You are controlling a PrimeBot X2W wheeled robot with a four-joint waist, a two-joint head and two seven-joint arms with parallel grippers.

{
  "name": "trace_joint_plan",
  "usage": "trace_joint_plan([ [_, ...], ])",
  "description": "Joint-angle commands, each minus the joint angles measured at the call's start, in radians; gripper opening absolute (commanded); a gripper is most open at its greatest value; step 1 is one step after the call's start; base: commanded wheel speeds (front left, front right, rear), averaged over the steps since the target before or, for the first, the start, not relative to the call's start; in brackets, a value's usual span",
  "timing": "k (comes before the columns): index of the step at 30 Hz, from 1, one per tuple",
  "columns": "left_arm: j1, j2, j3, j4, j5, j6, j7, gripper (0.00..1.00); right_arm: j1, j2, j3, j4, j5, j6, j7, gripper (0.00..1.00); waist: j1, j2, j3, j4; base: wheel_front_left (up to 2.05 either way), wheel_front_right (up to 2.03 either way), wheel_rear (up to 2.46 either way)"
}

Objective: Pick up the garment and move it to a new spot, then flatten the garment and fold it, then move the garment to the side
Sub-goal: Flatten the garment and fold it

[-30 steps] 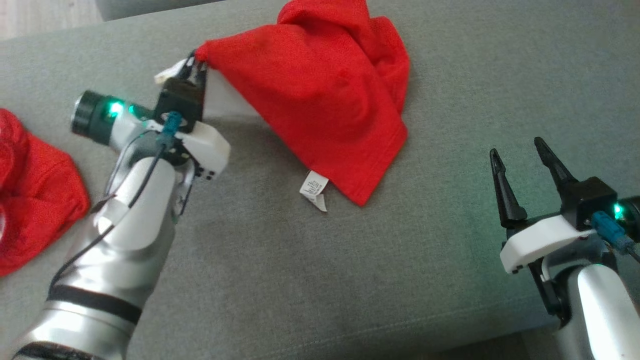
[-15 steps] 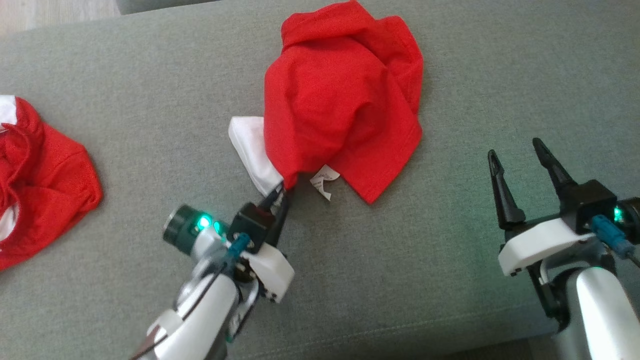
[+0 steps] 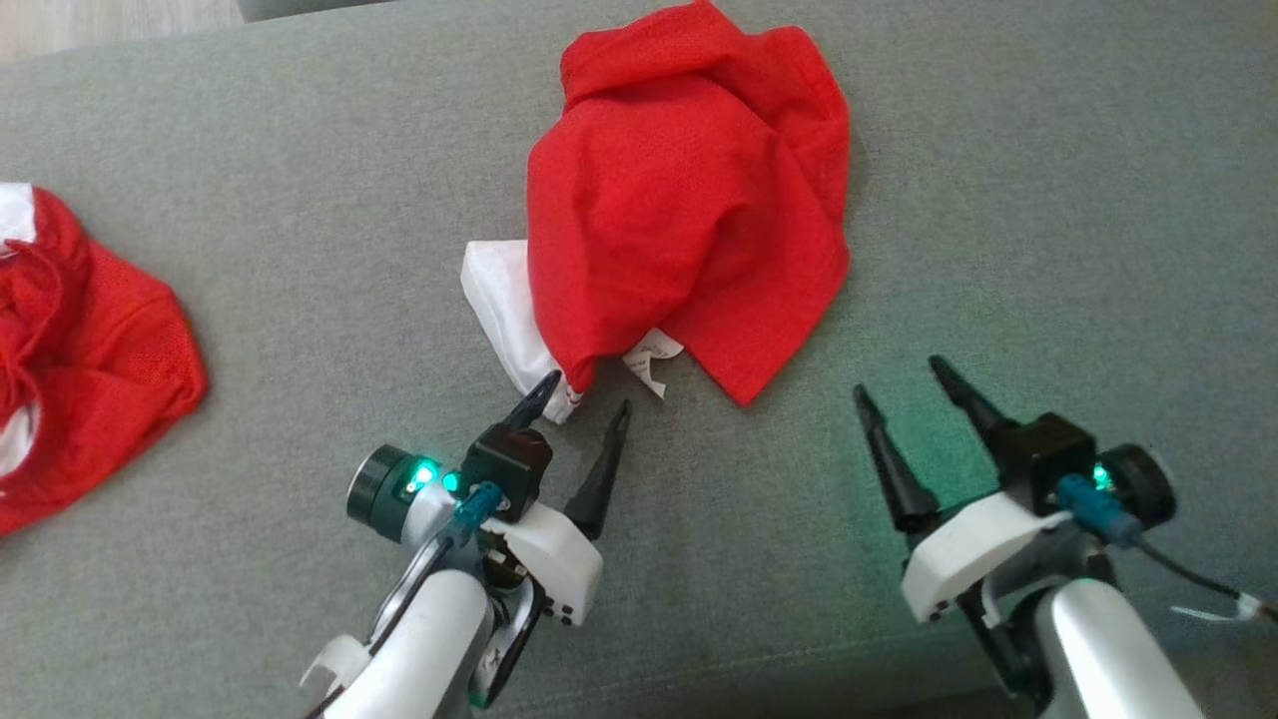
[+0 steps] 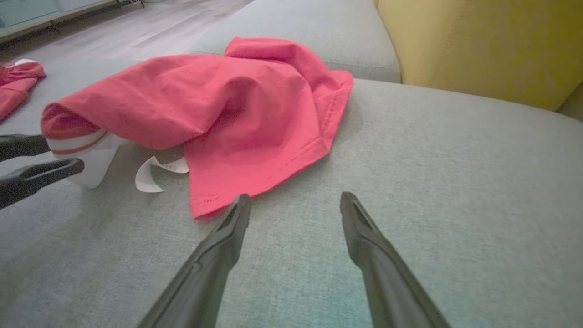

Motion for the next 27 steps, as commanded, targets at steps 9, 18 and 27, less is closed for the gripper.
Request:
trace_joint_plan([
  [9, -0.002, 0.002, 0.05, -0.081, -0.026, 0.017, -0.058, 1.0, -0.083, 0.019, 0.083, 0.07, 0.025, 0.007, -0.047, 1.0, 0.0, 0.0, -0.012, 0.058, 0.0, 0.0, 0.0],
  [18, 0.072, 0.017, 0.089, -0.2, -0.056, 0.064, -0.077, 1.0, -0.171, 0.031, 0.108, 0.277, 0.018, 0.007, -0.036, 1.0, 0.0, 0.0, -0.017, 0.171, 0.0, 0.0, 0.0],
  [27, 0.092, 0.021, 0.123, -0.229, -0.075, 0.097, -0.085, 1.0, -0.272, 0.031, 0.044, 0.502, -0.056, 0.007, -0.004, 0.6, 0.0, 0.0, -0.001, 0.246, 0.0, 0.0, 0.0],
])
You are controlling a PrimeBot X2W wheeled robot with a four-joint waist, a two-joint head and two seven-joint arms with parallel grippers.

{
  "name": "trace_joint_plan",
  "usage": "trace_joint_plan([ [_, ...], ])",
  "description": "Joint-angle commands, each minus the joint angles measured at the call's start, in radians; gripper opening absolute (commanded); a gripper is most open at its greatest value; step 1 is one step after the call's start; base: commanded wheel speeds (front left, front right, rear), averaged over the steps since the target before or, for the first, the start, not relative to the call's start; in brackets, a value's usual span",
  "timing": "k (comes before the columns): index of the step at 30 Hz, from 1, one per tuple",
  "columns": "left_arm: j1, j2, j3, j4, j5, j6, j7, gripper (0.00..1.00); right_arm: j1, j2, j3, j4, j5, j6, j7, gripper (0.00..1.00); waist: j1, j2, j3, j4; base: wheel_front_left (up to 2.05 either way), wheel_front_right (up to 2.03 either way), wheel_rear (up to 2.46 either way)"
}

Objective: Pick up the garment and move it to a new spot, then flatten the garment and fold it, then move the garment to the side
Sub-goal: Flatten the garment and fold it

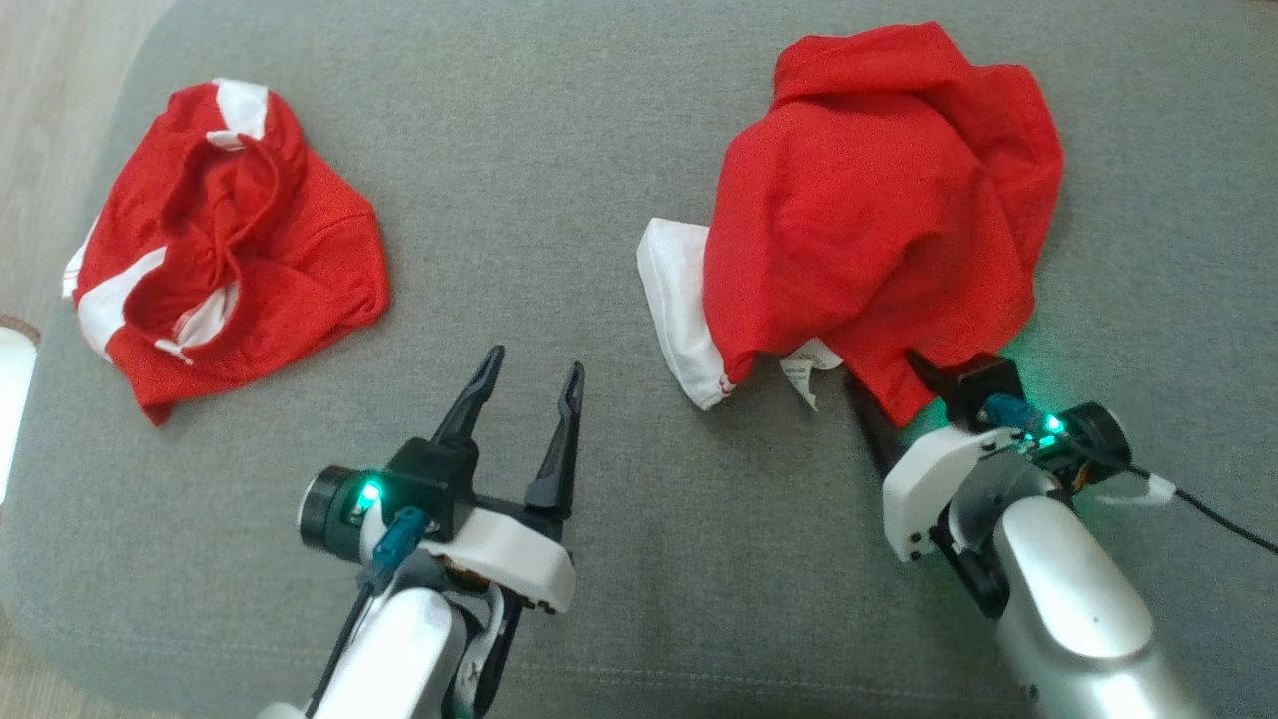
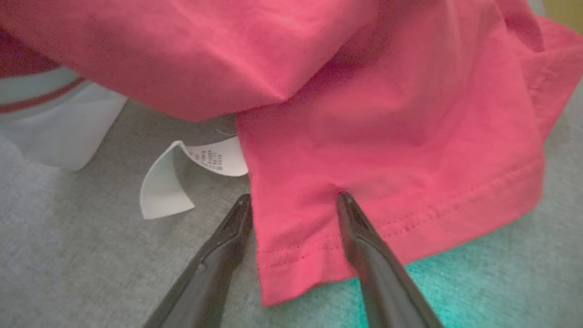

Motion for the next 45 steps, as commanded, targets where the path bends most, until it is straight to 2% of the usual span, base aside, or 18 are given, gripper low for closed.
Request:
trace_joint_plan([
  [1, -0.009, 0.012, 0.037, -0.038, -0.006, 0.01, -0.013, 1.0, -0.003, 0.009, 0.002, 0.006, -0.011, 0.007, 0.015, 0.44, 0.0, 0.0, 0.003, 0.005, 0.0, 0.0, 0.0],
  [3, -0.005, 0.014, 0.043, -0.04, -0.01, 0.012, -0.015, 1.0, -0.012, 0.011, -0.027, 0.02, -0.031, 0.007, 0.012, 0.0, 0.0, 0.0, 0.002, 0.004, 0.0, 0.0, 0.0],
  [7, 0.001, 0.019, 0.057, -0.041, -0.014, 0.021, -0.017, 1.0, -0.017, 0.012, -0.082, 0.015, -0.062, 0.007, -0.002, 0.0, 0.0, 0.0, -0.002, -0.015, 0.0, 0.0, 0.0],
  [11, 0.004, 0.024, 0.06, -0.045, -0.014, 0.024, -0.018, 1.0, 0.0, -0.01, -0.144, -0.042, -0.086, 0.007, -0.013, 0.0, 0.0, 0.0, -0.008, -0.046, 0.0, 0.0, 0.0],
  [22, 0.005, 0.04, 0.062, -0.051, -0.016, 0.028, -0.019, 1.0, 0.11, -0.109, -0.313, -0.249, -0.12, 0.007, 0.08, 0.0, 0.0, 0.0, -0.007, -0.124, 0.0, 0.0, 0.0],
  [32, 0.009, 0.048, 0.056, -0.046, -0.021, 0.03, -0.015, 1.0, 0.172, -0.109, -0.339, -0.333, -0.114, 0.007, 0.124, 0.0, 0.0, 0.0, -0.02, -0.146, 0.0, 0.0, 0.0],
  [33, 0.011, 0.049, 0.056, -0.046, -0.023, 0.03, -0.015, 1.0, 0.178, -0.108, -0.345, -0.337, -0.112, 0.007, 0.122, 0.04, 0.0, 0.0, -0.024, -0.148, 0.0, 0.0, 0.0],
  [34, 0.013, 0.051, 0.056, -0.045, -0.024, 0.03, -0.015, 1.0, 0.184, -0.104, -0.352, -0.345, -0.113, 0.007, 0.12, 0.14, 0.0, 0.0, -0.027, -0.15, 0.0, 0.0, 0.0],
  [35, 0.015, 0.054, 0.055, -0.043, -0.026, 0.03, -0.013, 1.0, 0.196, -0.095, -0.363, -0.362, -0.115, 0.007, 0.116, 0.76, 0.0, 0.0, -0.034, -0.154, 0.0, 0.0, 0.0],
  [36, 0.014, 0.055, 0.054, -0.042, -0.027, 0.03, -0.013, 1.0, 0.201, -0.091, -0.369, -0.372, -0.115, 0.007, 0.11, 1.0, 0.0, 0.0, -0.037, -0.156, 0.0, 0.0, 0.0],
  [45, 0.025, 0.059, 0.067, -0.05, -0.041, 0.039, -0.015, 1.0, 0.278, -0.044, -0.395, -0.493, -0.098, 0.007, 0.054, 1.0, 0.0, 0.0, -0.072, -0.17, 0.0, 0.0, 0.0],
])
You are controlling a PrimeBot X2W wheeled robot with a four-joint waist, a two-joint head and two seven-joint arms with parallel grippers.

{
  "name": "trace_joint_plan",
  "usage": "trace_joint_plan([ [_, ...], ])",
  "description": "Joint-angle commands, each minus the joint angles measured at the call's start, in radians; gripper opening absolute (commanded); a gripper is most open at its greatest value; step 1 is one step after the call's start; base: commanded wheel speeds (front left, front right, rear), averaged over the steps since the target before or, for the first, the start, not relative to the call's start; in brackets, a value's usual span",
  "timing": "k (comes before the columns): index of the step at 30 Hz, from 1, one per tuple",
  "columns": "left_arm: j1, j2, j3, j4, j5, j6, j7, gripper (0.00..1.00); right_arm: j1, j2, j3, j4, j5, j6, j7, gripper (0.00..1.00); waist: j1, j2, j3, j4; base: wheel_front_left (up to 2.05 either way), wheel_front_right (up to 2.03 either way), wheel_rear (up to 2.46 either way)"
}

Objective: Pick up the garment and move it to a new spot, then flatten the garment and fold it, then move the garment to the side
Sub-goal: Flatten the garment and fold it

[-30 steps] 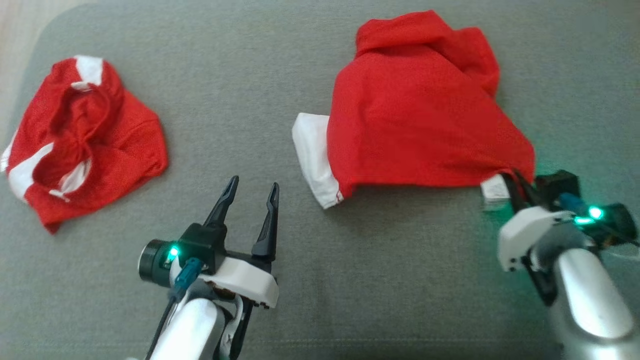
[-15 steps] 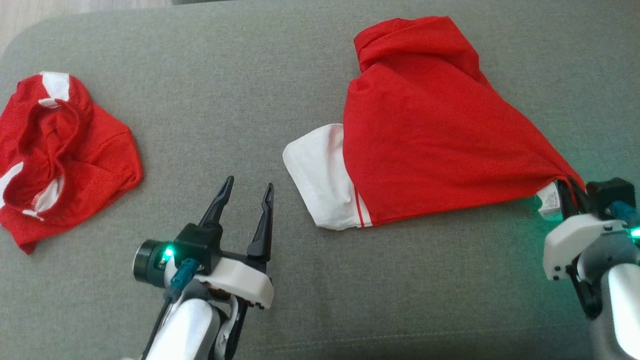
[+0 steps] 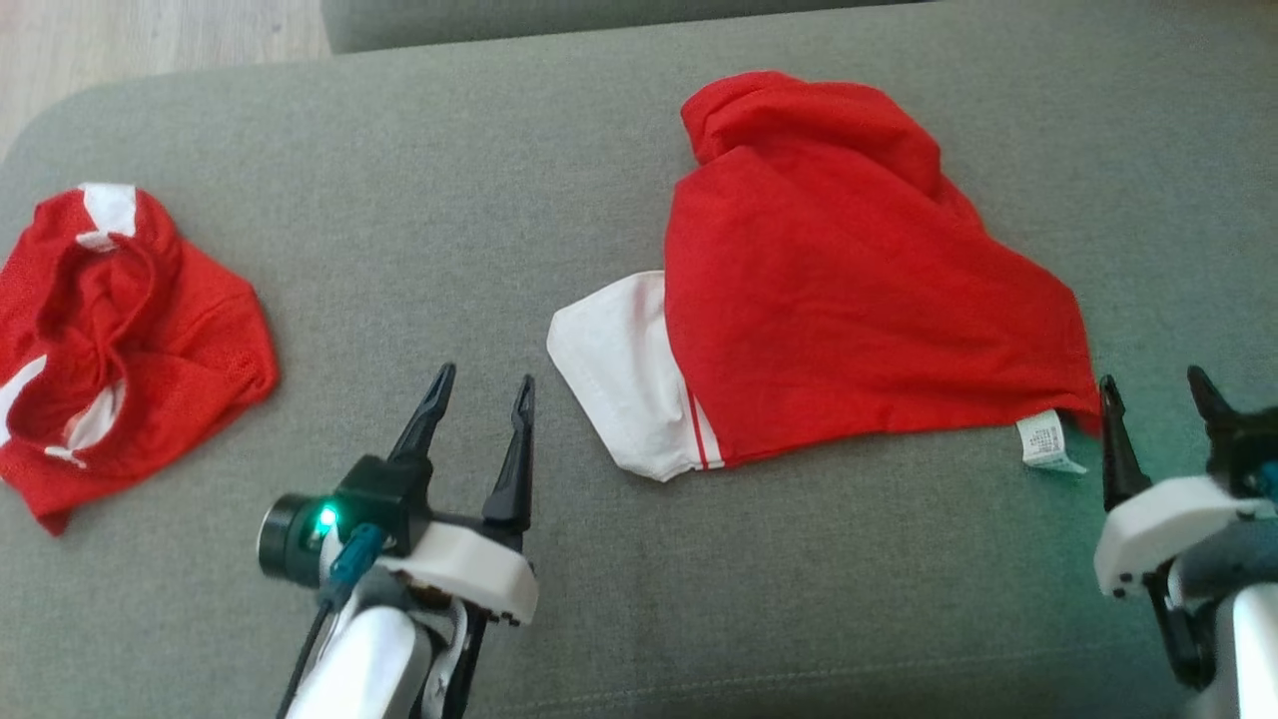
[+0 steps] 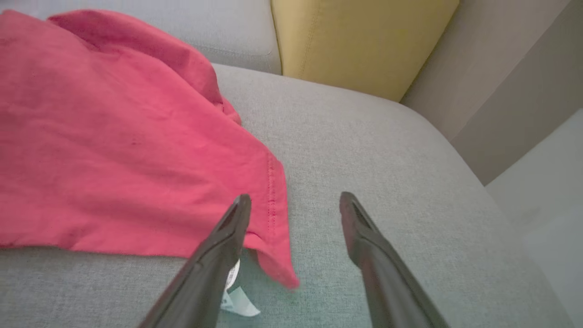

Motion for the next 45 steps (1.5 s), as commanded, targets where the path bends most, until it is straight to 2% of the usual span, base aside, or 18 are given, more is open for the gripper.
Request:
trace_joint_plan([
  [1, -0.01, 0.018, 0.037, -0.039, -0.009, 0.007, -0.008, 1.0, -0.004, -0.004, 0.019, -0.058, 0.009, 0.006, -0.019, 1.0, 0.0, 0.0, -0.007, -0.002, 0.0, 0.0, 0.0],
  [9, 0.022, 0.015, 0.069, -0.054, -0.037, 0.011, -0.012, 1.0, 0.014, 0.033, 0.08, -0.163, 0.062, 0.006, -0.097, 1.0, 0.0, 0.0, -0.046, 0.002, 0.0, 0.0, 0.0],
  [13, 0.045, 0.013, 0.086, -0.054, -0.048, 0.009, -0.013, 1.0, 0.017, 0.039, 0.118, -0.15, 0.086, 0.006, -0.144, 1.0, 0.0, 0.0, -0.074, 0.014, 0.0, 0.0, 0.0],
  [23, 0.13, -0.008, 0.156, -0.075, -0.049, 0.008, -0.014, 1.0, 0.049, 0.067, 0.136, -0.086, 0.103, 0.006, -0.243, 1.0, 0.0, 0.0, -0.132, 0.043, 0.0, 0.0, 0.0],
  [33, 0.173, -0.037, 0.198, -0.088, -0.024, -0.012, -0.014, 1.0, 0.066, 0.072, 0.169, -0.035, 0.162, 0.006, -0.27, 1.0, 0.0, 0.0, -0.155, 0.056, 0.0, 0.0, 0.0],
  [45, 0.171, -0.058, 0.219, -0.084, 0.013, -0.036, -0.014, 1.0, 0.052, 0.072, 0.182, -0.022, 0.162, 0.006, -0.27, 1.0, 0.0, 0.0, -0.143, 0.055, 0.0, 0.0, 0.0],
])
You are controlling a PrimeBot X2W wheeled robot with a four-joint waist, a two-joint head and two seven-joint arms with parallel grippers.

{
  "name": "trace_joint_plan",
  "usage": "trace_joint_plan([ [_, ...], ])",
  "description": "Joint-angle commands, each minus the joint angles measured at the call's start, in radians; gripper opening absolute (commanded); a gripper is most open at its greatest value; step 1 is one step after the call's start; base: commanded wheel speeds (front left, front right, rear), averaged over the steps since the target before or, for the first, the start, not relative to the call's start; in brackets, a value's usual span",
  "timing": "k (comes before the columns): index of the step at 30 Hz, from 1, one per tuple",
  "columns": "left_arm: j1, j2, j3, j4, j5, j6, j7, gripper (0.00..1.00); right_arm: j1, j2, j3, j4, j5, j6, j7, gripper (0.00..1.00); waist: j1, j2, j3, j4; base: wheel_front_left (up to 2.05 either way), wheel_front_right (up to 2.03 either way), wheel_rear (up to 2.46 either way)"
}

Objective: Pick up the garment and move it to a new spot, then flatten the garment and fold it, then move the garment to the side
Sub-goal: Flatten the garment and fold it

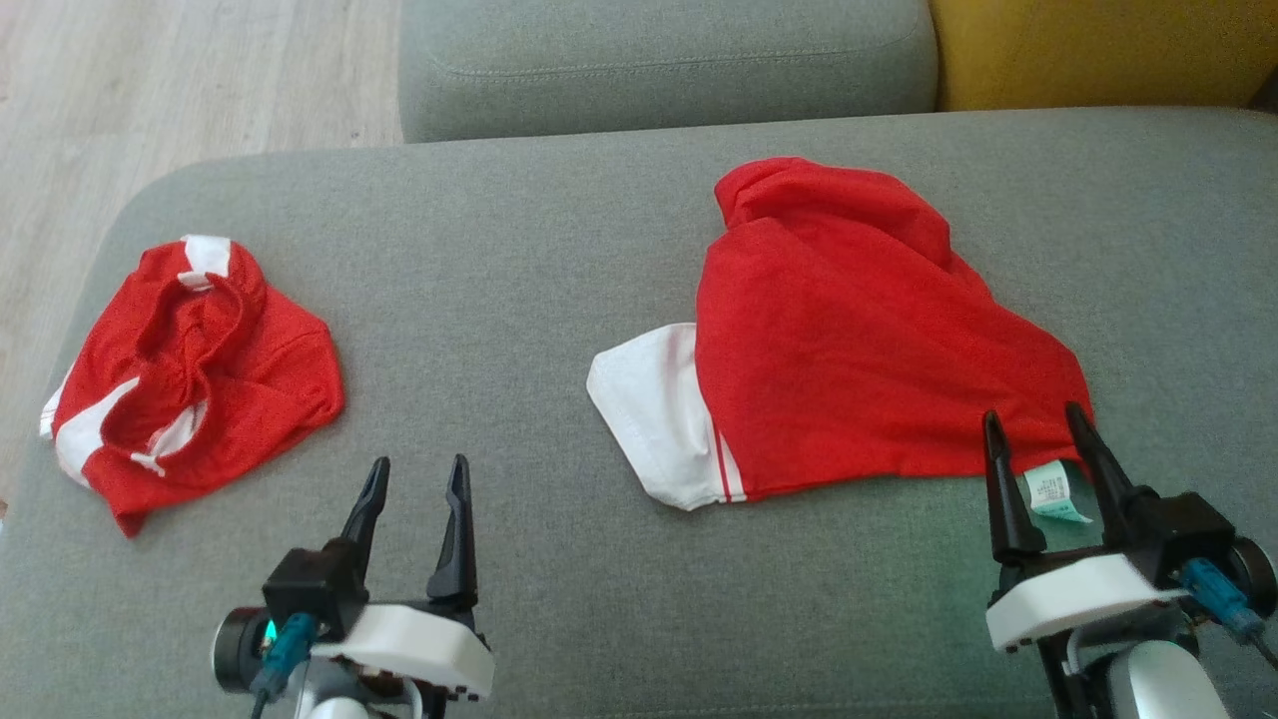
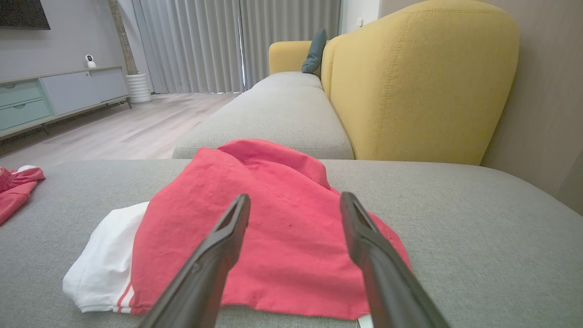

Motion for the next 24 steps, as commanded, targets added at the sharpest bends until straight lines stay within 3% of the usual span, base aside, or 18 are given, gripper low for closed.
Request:
trace_joint_plan([
  [1, -0.035, -0.005, 0.044, -0.032, 0.011, -0.007, -0.013, 1.0, -0.037, -0.004, 0.025, -0.03, 0.003, 0.007, -0.008, 1.0, 0.0, -0.0001, 0.002, 0.0, 0.0, 0.0, 0.0],
  [7, -0.037, -0.012, 0.053, -0.033, 0.024, -0.014, -0.013, 1.0, -0.04, -0.004, -0.009, -0.022, 0.005, 0.007, 0.006, 1.0, 0.0, -0.0001, 0.014, -0.002, 0.0, 0.0, 0.0],
  [17, -0.065, -0.024, 0.055, -0.038, 0.043, -0.029, -0.013, 1.0, -0.083, -0.004, -0.218, 0.018, -0.025, 0.007, 0.134, 1.0, 0.0, -0.0001, 0.09, 0.0, 0.0, 0.0, 0.0],
  [24, -0.092, -0.032, 0.055, -0.037, 0.052, -0.035, -0.013, 1.0, -0.145, -0.004, -0.299, 0.055, -0.065, 0.007, 0.194, 1.0, 0.0, -0.0001, 0.148, 0.009, 0.0, 0.0, 0.0],
])
